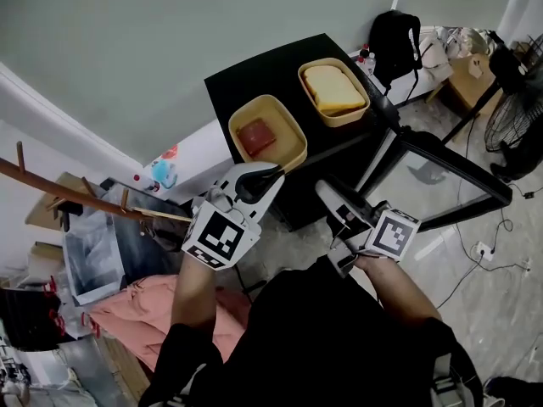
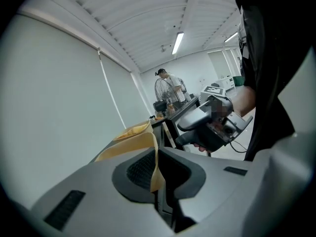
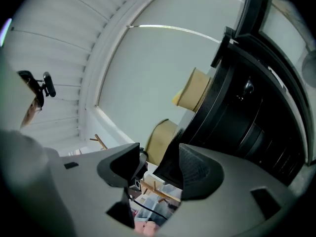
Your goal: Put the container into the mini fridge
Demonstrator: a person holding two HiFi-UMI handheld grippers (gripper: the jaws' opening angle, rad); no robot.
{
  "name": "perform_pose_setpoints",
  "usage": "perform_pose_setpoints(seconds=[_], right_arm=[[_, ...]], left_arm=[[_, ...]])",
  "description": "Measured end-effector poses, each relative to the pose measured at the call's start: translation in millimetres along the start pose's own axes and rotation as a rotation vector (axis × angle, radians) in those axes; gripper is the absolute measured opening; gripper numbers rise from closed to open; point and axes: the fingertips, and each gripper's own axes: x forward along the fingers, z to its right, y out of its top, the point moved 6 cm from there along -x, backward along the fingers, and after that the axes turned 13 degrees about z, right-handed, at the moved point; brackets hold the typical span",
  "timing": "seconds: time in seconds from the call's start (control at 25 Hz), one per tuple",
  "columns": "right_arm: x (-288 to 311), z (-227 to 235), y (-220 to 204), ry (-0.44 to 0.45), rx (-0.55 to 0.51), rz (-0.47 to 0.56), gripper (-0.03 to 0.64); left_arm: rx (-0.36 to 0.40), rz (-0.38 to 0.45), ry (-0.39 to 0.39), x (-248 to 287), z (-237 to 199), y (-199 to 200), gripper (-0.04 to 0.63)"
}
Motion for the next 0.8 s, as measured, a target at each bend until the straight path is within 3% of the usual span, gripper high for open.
perform_pose_setpoints(seconds=[0.36, 0.8], right_arm=[[31, 4, -9, 0.021, 0.245, -0.034, 0.301], [51, -4, -28, 0.048, 0.378, -0.069, 0.310]], left_arm=[[0.029, -0.017, -0.010, -3, 16, 4, 0.037], [0.035, 0.022, -0.026, -16, 33, 11, 0.035]])
